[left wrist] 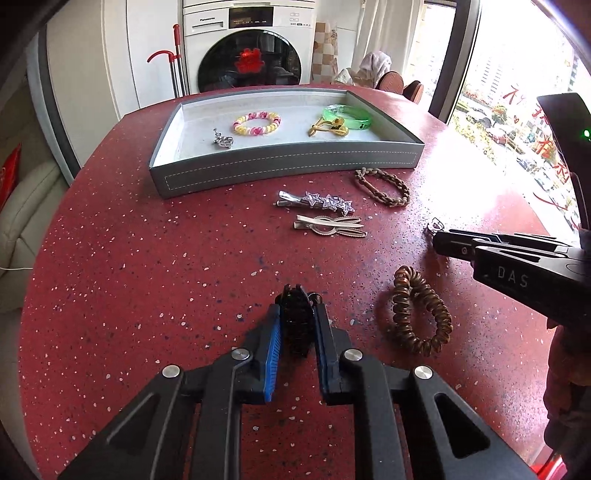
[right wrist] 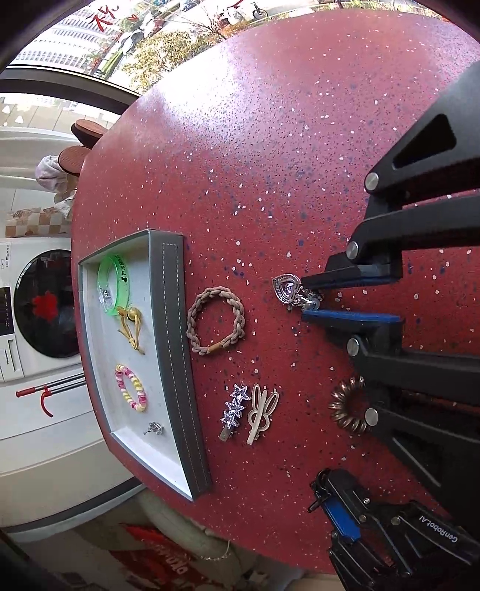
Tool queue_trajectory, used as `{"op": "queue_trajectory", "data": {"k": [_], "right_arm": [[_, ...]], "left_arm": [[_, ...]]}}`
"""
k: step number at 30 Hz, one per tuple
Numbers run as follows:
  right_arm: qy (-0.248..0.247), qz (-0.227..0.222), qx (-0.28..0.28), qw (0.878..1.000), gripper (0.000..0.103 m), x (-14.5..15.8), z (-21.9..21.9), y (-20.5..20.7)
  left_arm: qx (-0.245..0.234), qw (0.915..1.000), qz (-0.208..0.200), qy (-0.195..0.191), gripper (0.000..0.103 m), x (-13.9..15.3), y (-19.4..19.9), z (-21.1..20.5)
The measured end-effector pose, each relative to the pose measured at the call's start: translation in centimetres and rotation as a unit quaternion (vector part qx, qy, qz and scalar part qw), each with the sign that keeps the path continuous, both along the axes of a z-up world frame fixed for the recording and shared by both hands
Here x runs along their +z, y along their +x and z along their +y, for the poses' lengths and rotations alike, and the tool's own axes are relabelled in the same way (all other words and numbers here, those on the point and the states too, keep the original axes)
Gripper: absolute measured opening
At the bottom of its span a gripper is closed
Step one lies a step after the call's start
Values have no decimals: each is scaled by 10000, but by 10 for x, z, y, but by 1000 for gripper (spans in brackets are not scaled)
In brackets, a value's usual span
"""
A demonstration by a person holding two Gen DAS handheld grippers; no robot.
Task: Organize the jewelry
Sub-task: 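Grasp the black claw clip with the left tool while the right tool grasps the silver heart charm, then carry the claw clip over the tray with the left tool while the right tool carries the heart charm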
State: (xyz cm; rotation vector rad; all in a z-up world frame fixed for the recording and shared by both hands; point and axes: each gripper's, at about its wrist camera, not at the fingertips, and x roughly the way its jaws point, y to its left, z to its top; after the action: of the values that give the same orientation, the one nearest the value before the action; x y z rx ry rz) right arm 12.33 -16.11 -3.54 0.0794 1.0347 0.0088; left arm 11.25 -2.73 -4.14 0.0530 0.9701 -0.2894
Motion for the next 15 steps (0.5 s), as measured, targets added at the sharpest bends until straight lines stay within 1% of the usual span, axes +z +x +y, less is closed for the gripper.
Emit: {"op": "queue_trajectory", "data": {"k": [5,15], "right_arm": [[108,-53,-1,9999,12,5,-7,-6],[98,-158,60,9998,12,23,-14,-9]], "left_arm": [[36,9998,21,-210,35,6,3,12],[-54,9997,-139,-206,35,23,11,20]]}}
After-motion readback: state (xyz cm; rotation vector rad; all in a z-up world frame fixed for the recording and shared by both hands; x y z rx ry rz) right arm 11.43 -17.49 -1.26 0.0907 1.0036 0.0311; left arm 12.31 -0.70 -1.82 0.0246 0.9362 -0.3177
